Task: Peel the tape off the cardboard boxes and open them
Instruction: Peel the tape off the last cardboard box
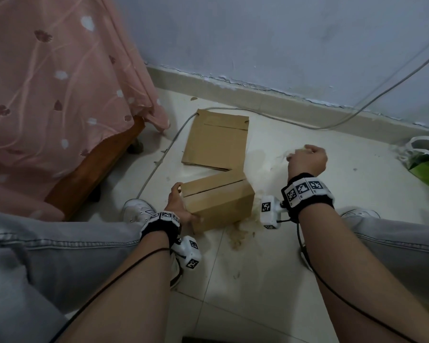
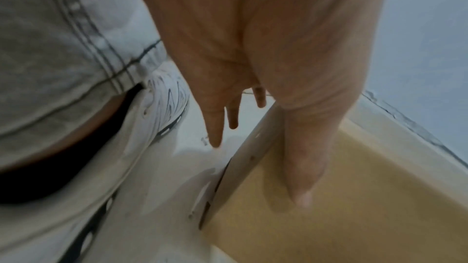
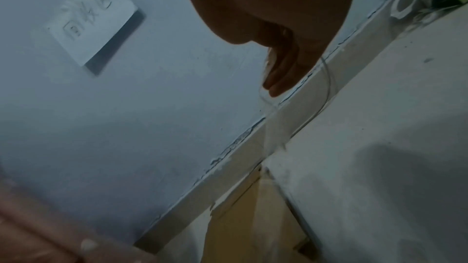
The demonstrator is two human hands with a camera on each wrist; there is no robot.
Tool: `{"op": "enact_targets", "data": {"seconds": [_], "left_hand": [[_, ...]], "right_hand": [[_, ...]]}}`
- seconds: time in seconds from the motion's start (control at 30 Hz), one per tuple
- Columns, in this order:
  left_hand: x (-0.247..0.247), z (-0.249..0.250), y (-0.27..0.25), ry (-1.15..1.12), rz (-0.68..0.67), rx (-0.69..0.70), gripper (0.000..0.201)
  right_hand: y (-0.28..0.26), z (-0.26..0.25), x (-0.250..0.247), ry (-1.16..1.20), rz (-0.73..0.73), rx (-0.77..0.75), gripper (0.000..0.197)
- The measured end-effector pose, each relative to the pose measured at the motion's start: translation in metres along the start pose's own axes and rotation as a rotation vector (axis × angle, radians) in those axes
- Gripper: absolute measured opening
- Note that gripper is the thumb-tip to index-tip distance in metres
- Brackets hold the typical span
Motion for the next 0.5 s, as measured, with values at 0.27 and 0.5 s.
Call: {"op": "enact_targets", "data": {"seconds": [0.27,0.5], "left_hand": [[-0.001,0.067,0.004,0.779,-0.101,0.096,0.136],[0.011,0.093,0.004,0.923,-0.066,0.059,0.132]], "right_hand": [[-0.016,0.004,0.009,0.083,-0.203,0.104,0.027],[-0.024,-0.001,0.009,0.233,-0.338,0.169,0.027]]}}
Point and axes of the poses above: each hand's wrist, its own y-axis towards the middle knuckle, its own x-axis out of the palm, z = x × y, the point moved 1 cm from there along y, towards the middle knuckle, and after that the axes turned 3 degrees about -x, right-handed, at the moved point
